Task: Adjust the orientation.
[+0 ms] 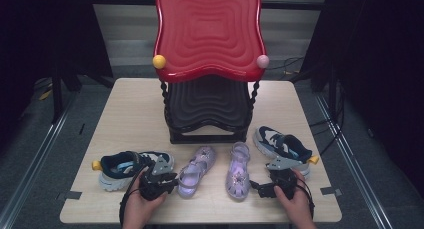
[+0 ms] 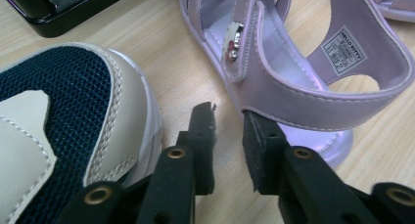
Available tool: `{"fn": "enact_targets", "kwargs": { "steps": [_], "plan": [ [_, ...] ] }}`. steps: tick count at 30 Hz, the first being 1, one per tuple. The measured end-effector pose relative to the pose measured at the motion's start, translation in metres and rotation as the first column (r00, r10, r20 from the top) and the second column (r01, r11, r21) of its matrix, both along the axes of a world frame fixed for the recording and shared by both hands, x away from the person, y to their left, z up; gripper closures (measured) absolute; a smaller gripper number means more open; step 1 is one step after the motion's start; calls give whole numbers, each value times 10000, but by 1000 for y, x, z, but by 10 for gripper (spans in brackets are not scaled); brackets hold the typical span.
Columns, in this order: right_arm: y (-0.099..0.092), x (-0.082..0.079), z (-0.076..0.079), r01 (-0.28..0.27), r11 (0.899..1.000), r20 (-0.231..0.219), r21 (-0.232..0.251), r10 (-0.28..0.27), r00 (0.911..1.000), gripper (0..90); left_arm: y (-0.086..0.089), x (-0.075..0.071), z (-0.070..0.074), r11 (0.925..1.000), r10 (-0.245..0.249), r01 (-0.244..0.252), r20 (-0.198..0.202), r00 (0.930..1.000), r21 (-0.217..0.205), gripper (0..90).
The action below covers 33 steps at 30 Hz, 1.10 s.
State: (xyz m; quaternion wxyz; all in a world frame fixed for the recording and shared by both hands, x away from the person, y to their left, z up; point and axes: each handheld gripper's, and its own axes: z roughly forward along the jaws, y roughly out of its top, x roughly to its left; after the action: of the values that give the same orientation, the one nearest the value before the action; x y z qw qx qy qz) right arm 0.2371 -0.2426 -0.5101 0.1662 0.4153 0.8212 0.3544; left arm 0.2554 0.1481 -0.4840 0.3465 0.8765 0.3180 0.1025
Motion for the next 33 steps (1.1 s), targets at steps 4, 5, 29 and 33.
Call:
{"fn": "enact_targets", "kwargs": {
  "steps": [4,5,29,33],
  "plan": [
    [0,0,0,-2,10000,11,-7,2,10000,116,5,-5,2,9997,128,-132,-219,9997,-189,559],
    [0,0,0,-1,10000,3,-3,1,10000,116,7,-6,4,9997,76,-81,-192,9998,-232,534],
    [0,0,0,3,10000,-2,-2,-3,10000,116,-24,-17,-16,9990,-241,239,-52,9997,-380,196],
    [0,0,0,2,10000,0,-1,-2,10000,116,-26,-19,-16,9983,-469,473,114,9988,-344,265]
  ]
}}
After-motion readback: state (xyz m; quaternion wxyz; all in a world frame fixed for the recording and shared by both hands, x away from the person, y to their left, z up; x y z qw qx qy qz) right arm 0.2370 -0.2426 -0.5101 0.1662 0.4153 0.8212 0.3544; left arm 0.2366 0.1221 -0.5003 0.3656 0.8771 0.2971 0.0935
